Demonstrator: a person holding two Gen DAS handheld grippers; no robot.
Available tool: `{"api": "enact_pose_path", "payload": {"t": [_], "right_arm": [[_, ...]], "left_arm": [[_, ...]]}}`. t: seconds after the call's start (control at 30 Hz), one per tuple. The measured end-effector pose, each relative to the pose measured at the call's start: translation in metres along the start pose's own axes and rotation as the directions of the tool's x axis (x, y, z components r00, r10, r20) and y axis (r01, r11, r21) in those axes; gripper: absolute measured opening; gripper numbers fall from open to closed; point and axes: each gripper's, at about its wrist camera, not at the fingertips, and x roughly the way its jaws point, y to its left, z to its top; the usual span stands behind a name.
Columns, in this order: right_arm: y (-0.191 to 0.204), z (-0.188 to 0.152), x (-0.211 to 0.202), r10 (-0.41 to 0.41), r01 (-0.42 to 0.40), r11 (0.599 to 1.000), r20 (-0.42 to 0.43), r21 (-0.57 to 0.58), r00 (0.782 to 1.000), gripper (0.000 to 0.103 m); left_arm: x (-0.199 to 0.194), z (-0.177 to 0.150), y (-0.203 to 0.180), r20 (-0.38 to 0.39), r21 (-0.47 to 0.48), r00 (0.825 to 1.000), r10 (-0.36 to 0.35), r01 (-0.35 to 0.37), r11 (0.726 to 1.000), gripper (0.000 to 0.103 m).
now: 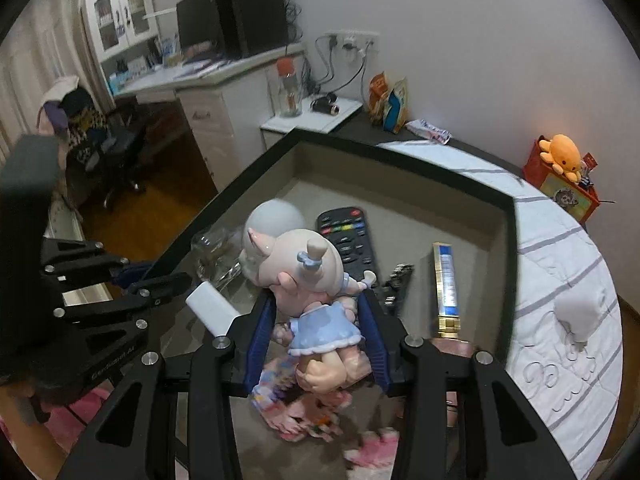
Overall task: Organize rigid objects
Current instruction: 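Carry the pig doll into the tray onto the remote and release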
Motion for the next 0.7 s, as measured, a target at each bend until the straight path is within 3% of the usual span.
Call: {"api": "enact_pose_path", "payload": {"t": [0.07, 0.3, 0.7], "right_arm": [[0.005, 0.003, 0.007, 0.008, -0.008, 1.000, -0.014, -0.006, 1.000, 0.040], [0.019, 0.013, 0.018, 0.008, -0.009, 0.999, -0.041, -0.032, 0.999, 0.039], [0.009, 0.008, 0.007, -0.006, 0.006, 1.000, -0.018, 0.004, 1.000, 0.040]], "left_arm": [[-0.001, -0.001, 0.001, 0.002, 0.000, 1.000, -0.004, 0.004, 1.000, 0.011], [-0.002, -0.001, 0.002, 0.006, 0.003, 1.000, -0.013, 0.013, 1.000, 0.012], [-0.001, -0.001, 0.003, 0.006, -0.002, 1.000, -0.020, 0.020, 1.000, 0.012]]}}
